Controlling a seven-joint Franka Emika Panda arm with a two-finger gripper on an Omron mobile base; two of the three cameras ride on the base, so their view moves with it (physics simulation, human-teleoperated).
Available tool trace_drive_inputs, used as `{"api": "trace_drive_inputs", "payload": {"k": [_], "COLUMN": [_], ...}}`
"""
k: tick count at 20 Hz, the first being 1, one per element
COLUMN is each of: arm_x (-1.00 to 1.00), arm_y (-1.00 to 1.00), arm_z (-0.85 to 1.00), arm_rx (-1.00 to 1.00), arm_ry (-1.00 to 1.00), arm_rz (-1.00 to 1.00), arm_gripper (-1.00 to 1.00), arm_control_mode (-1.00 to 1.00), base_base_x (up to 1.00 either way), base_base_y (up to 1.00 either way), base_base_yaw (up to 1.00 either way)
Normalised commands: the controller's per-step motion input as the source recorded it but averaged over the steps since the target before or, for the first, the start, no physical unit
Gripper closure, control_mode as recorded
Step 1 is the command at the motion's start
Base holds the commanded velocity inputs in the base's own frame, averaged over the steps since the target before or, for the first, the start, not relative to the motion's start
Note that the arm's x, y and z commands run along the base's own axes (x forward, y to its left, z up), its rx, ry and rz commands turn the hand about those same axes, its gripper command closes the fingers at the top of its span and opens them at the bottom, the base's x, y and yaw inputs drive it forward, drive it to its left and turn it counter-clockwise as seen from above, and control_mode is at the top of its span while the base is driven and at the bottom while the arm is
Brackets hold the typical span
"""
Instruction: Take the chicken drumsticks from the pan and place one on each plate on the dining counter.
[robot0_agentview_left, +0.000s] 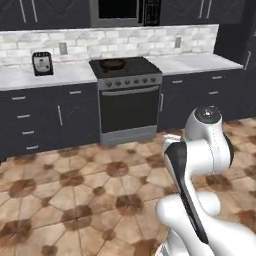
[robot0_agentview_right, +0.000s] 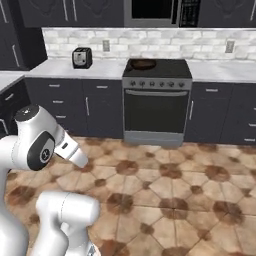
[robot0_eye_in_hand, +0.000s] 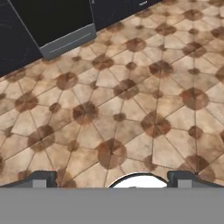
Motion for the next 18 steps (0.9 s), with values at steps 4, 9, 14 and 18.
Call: {"api": "trace_drive_inputs", "payload": {"k": [4, 9, 14, 18], "arm_x": [0.0, 0.0, 0.0, 0.0], "arm_y": [0.0, 0.0, 0.0, 0.0], "arm_z": [0.0, 0.0, 0.0, 0.0], "arm_rx": [0.0, 0.0, 0.0, 0.0], "arm_ry": [0.0, 0.0, 0.0, 0.0], "arm_rz": [0.0, 0.0, 0.0, 0.0], "arm_gripper": [-1.0, -1.0, -1.0, -1.0], "arm_control_mode": [1.0, 1.0, 1.0, 1.0], "base_base_x": [1.0, 1.0, 1.0, 1.0], "base_base_y": [-0.49, -0.52, -0.58, -0.6], "base_base_yaw": [0.3, 0.29, 0.28, 0.27]}}
